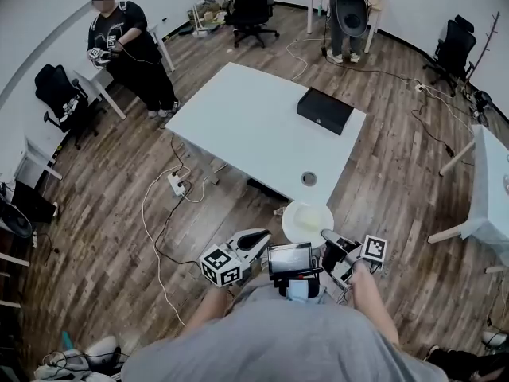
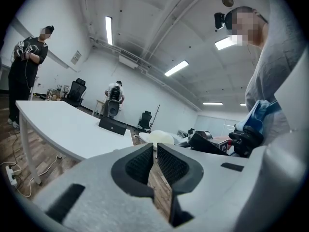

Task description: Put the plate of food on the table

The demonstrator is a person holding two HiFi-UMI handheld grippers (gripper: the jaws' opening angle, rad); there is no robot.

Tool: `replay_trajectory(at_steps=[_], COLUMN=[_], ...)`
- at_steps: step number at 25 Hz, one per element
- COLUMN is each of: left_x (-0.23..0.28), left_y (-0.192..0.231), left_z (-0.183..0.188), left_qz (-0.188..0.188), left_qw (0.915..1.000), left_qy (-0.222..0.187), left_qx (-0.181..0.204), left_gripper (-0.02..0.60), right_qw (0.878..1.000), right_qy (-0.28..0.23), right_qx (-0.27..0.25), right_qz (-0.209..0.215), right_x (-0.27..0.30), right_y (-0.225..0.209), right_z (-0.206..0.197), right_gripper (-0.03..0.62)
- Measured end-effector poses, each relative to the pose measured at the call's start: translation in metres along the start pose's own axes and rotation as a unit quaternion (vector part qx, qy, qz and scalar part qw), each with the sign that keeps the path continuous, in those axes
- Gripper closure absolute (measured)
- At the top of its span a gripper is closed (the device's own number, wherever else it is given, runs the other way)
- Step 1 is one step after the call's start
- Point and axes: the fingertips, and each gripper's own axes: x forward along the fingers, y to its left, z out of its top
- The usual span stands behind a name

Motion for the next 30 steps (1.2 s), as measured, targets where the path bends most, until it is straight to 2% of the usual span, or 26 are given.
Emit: replay_trajectory(at_steps=[11, 17, 23, 26, 30], left_x=[0.040, 0.043, 0.044, 0.044, 0.038], left_y=[0.113, 0.163, 0.191, 0.193, 0.205], left_z=[0.058, 0.073, 0.077, 0.074, 0.065], left_qz=[-0.032, -0.036, -0.029, -0.017, 0.004], left_qw=[0.9994, 0.9993, 0.9994, 0.9996, 0.9991], left_qy=[0.008, 0.010, 0.011, 0.008, 0.007], left_qx=[0.005, -0.004, -0.017, -0.020, -0.043], left_gripper=[0.549, 0.549, 0.549, 0.549, 0.549], right_qw=[1.000, 0.999, 0.999, 0.999, 0.999], right_qy=[-0.020, -0.021, -0.004, 0.009, 0.018], right_qx=[-0.019, -0.026, -0.037, -0.042, -0.042], right_qz=[-0.005, -0.002, -0.008, -0.010, -0.021], right_x=[0.113, 0.170, 0.214, 0.227, 0.248], right_y=[0.025, 0.032, 0.028, 0.022, 0.010], right_z=[0.066, 0.086, 0.108, 0.116, 0.127], right_gripper=[0.557, 0.557, 0.557, 0.557, 0.557])
